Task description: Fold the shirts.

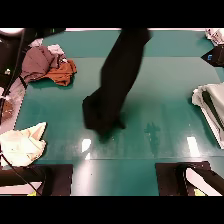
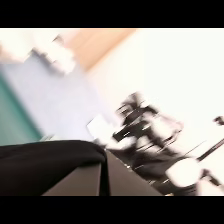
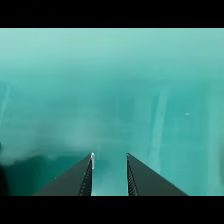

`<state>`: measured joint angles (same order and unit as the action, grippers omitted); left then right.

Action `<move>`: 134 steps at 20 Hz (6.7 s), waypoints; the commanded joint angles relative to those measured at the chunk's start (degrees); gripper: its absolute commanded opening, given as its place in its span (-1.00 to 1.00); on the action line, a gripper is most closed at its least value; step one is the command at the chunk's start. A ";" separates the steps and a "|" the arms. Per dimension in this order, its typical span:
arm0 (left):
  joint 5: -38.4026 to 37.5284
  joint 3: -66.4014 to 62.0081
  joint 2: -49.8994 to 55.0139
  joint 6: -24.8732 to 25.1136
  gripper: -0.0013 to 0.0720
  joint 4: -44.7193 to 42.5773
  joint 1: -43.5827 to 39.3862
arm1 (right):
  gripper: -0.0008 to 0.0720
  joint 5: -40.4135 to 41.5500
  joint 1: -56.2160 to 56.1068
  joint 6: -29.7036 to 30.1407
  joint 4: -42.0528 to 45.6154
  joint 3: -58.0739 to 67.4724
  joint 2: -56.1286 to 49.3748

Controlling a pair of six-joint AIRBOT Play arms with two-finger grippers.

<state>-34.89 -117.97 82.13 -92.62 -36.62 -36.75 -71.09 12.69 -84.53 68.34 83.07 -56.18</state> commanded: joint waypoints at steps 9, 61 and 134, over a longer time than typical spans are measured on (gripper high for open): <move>-14.40 5.25 1.77 0.20 -0.90 -2.40 7.19 | -0.26 1.07 4.52 -0.57 0.26 1.36 0.46; -16.92 73.81 -8.26 28.24 0.71 -7.28 30.08 | -0.25 -1.29 -6.54 3.50 -4.33 -34.60 3.08; -51.41 -5.38 -26.23 -23.76 -0.90 -22.25 28.35 | -0.95 -3.41 -36.98 13.62 41.11 30.58 7.63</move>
<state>-84.12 -127.31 57.23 -116.03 -49.30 -8.45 -75.37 -19.79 -67.42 95.68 123.11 -51.09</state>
